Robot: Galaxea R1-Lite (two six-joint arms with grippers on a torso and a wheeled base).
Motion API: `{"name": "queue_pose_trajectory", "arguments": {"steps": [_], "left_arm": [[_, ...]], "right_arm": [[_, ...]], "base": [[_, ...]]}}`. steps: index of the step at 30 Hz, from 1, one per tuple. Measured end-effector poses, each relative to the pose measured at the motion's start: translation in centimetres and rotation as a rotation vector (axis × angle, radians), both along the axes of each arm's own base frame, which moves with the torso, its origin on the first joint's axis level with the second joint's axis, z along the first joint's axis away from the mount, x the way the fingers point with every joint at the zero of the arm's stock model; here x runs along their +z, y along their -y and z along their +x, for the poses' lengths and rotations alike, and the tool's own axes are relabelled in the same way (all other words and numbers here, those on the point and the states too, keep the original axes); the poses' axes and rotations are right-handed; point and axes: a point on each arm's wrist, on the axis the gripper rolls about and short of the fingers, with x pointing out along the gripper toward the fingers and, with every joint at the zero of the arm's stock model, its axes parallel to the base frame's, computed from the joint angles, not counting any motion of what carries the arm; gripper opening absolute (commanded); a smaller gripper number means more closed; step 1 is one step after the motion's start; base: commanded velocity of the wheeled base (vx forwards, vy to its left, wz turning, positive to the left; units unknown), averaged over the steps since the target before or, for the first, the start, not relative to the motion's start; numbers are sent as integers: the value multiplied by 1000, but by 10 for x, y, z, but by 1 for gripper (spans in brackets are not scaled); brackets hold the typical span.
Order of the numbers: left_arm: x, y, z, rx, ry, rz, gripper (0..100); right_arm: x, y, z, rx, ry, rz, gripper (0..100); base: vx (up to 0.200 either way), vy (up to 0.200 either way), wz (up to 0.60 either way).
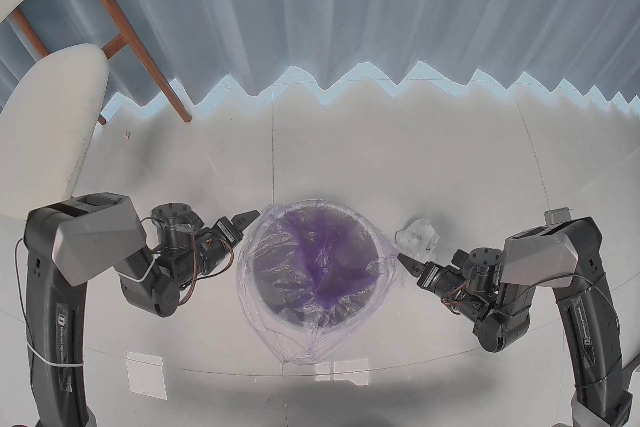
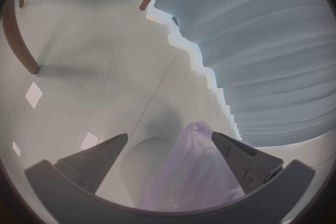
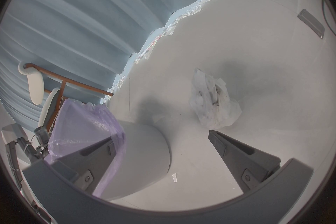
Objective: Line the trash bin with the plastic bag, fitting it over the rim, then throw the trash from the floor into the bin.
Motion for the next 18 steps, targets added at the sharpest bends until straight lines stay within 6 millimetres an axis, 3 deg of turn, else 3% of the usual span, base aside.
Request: {"name": "queue_pose_trajectory", "arguments": {"steps": [9, 12, 18], "left_arm": [[36, -6, -50, -7, 104, -23, 100], [44, -6, -73, -21, 97, -20, 100], [61, -1, -116, -60, 85, -6, 100]], "right_arm": [[12, 4, 0, -18, 10, 33, 100], [25, 4, 0, -30, 21, 83, 100], [73, 6, -5, -45, 96, 167, 100]], "base": [[0, 0, 0], [0, 0, 0], [0, 0, 0]]}}
